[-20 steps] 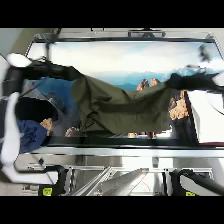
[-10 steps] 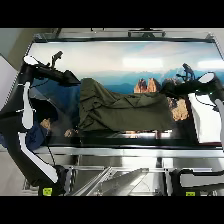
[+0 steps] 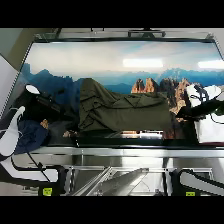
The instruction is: Fold the shirts.
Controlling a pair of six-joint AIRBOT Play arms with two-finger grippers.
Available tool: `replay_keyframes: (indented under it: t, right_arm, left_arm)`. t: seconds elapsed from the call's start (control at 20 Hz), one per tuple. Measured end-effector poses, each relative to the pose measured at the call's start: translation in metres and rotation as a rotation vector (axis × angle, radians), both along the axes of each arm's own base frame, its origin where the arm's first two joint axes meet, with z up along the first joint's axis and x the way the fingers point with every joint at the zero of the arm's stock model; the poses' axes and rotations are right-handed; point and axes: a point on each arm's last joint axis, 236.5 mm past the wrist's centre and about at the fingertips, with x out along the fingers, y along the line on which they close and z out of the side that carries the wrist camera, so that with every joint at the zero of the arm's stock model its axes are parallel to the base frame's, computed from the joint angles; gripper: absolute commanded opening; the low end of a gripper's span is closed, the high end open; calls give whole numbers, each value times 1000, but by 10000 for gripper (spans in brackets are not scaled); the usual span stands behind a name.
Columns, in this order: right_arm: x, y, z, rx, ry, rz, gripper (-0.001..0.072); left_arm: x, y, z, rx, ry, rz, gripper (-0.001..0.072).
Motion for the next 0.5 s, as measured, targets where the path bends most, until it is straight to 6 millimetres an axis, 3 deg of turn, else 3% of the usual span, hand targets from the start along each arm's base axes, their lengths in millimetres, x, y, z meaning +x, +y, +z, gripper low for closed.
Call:
replay_keyframes:
  t: [0.1, 0.25, 0.5]
  right_arm:
    - [-5, 2, -12, 27, 18, -9, 499]
    - [-5, 12, -28, 88, 35, -23, 500]
    - [-6, 32, -52, 205, 104, -48, 499]
  left_arm:
    - [-17, -5, -12, 5, -2, 15, 346]
    - [-26, -20, -20, -31, -22, 32, 346]
    - [-20, -41, -45, -21, -52, 23, 346]
